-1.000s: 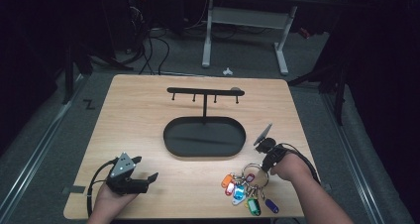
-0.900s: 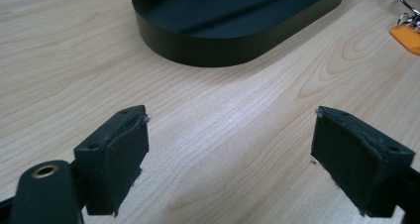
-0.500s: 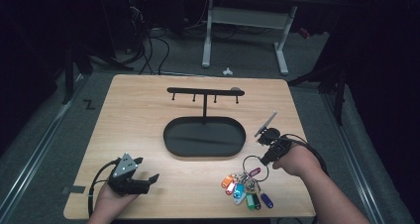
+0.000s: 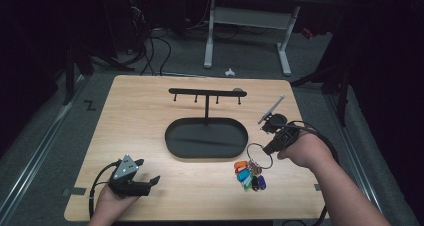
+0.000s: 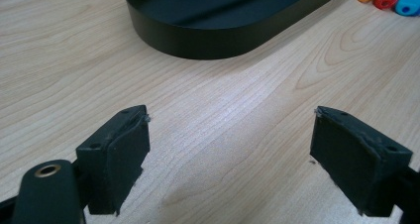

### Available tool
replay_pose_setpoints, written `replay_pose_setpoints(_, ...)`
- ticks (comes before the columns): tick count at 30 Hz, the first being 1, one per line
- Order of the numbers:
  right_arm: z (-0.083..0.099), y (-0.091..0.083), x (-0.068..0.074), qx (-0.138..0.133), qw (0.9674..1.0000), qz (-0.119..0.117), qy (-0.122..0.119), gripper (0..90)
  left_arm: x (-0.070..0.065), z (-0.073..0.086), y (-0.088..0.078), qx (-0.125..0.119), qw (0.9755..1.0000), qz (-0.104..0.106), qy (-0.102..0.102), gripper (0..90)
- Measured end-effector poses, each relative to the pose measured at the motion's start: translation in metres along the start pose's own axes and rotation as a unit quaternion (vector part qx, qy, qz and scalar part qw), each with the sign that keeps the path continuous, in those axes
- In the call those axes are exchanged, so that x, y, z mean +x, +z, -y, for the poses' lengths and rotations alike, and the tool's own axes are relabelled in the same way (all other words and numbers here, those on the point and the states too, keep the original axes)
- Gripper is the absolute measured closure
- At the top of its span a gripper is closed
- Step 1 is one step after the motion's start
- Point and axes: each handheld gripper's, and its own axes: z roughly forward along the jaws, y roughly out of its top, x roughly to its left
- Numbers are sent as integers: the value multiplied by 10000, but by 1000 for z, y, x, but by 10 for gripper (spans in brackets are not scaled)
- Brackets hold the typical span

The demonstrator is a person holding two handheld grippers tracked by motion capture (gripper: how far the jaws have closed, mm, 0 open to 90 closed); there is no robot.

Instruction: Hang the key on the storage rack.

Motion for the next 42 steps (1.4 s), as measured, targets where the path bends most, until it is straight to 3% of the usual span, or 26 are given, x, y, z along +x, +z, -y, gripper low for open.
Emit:
replay_pose_setpoints(6, -5, -19, 1, -135, 9998, 116, -97, 880, 0, 0, 0, -28, 10000, -13, -17, 160)
replay_pose_setpoints(14, -12, -42, -2, -295, 9991, 293, -42, 880, 1, 1, -1, -55, 10000, -11, -23, 164)
replay_pose_setpoints(29, -24, -42, -1, -315, 9989, 318, -96, 880, 1, 2, -1, -66, 10000, -21, 10, 170)
replay_pose_setpoints(30, -26, -42, 1, -262, 9992, 303, 52, 880, 1, 2, -1, -67, 10000, -20, 2, 170)
replay_pose_setpoints(31, -26, -42, 1, -262, 9992, 303, 52, 880, 1, 2, -1, -69, 10000, -19, -9, 170)
replay_pose_setpoints(32, -28, -42, -1, -323, 9989, 311, -112, 880, 1, 2, -1, -74, 10000, -22, -13, 170)
replay_pose_setpoints(42, -42, -42, -1, -342, 9988, 289, -195, 880, 2, 2, -1, -86, 10000, -23, -6, 170)
